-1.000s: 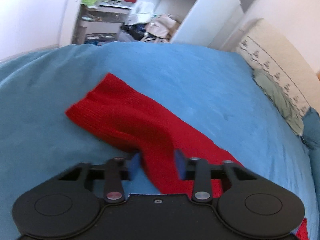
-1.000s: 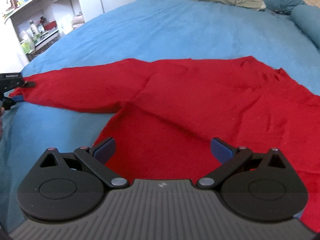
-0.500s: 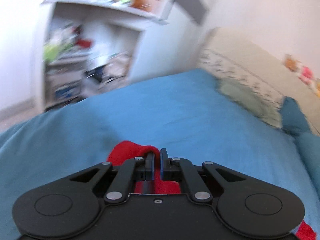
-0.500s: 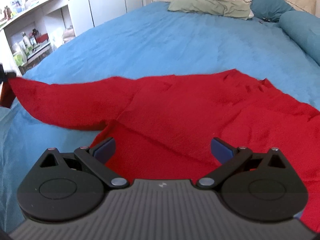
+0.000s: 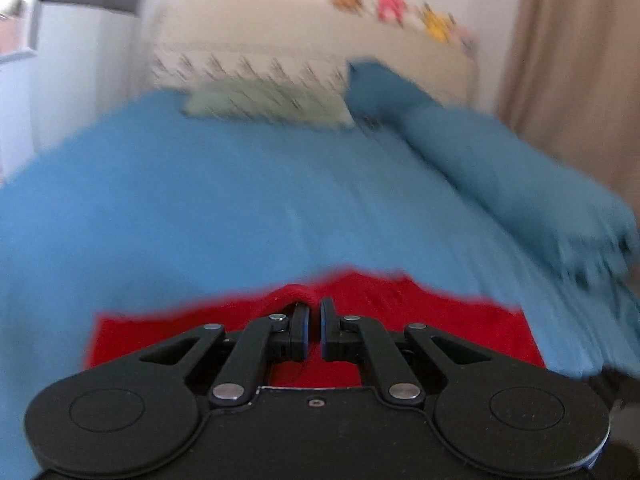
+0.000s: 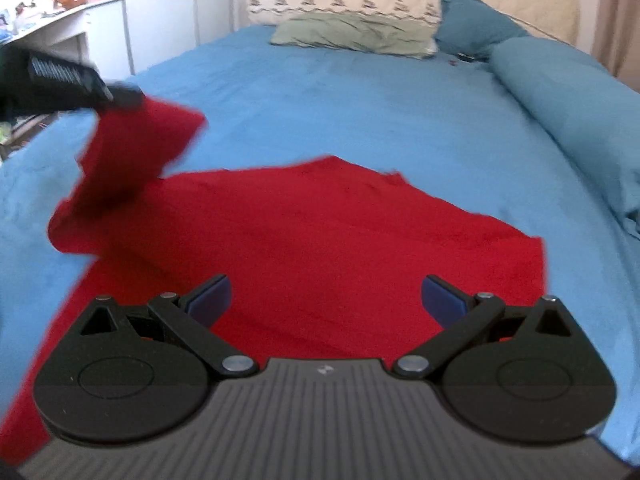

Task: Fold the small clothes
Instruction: 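Lift the sleeve with the left gripper, lay it across the body, release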

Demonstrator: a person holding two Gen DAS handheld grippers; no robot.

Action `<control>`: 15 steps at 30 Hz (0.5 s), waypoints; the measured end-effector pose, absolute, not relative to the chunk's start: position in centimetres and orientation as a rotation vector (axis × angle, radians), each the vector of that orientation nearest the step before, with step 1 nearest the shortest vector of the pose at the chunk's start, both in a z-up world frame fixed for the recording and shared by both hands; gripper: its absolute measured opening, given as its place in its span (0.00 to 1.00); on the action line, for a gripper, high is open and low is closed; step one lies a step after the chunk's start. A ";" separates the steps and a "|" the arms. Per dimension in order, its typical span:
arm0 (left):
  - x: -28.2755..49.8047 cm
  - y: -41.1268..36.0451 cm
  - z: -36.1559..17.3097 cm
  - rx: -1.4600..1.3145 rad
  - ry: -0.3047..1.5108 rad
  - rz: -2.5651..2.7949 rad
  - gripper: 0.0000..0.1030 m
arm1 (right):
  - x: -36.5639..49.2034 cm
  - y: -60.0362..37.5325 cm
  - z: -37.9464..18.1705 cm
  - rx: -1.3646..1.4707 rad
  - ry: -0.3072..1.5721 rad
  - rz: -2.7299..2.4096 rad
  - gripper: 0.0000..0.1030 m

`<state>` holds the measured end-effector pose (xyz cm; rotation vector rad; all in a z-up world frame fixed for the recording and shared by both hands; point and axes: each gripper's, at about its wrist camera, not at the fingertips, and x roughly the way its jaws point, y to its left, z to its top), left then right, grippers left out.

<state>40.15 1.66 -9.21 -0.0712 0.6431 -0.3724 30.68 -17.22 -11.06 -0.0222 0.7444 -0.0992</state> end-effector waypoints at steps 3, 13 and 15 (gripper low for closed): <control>39.6 -2.0 -12.7 -0.007 0.725 -0.405 0.05 | 29.7 -19.8 -12.3 0.000 0.784 -0.136 1.00; 38.4 -3.6 -17.1 0.087 0.826 -0.419 0.08 | 28.2 -23.5 -14.6 0.061 0.836 -0.174 1.00; 38.4 -3.1 -16.6 0.080 0.824 -0.415 0.14 | 28.5 -23.3 -14.3 0.055 0.829 -0.173 1.00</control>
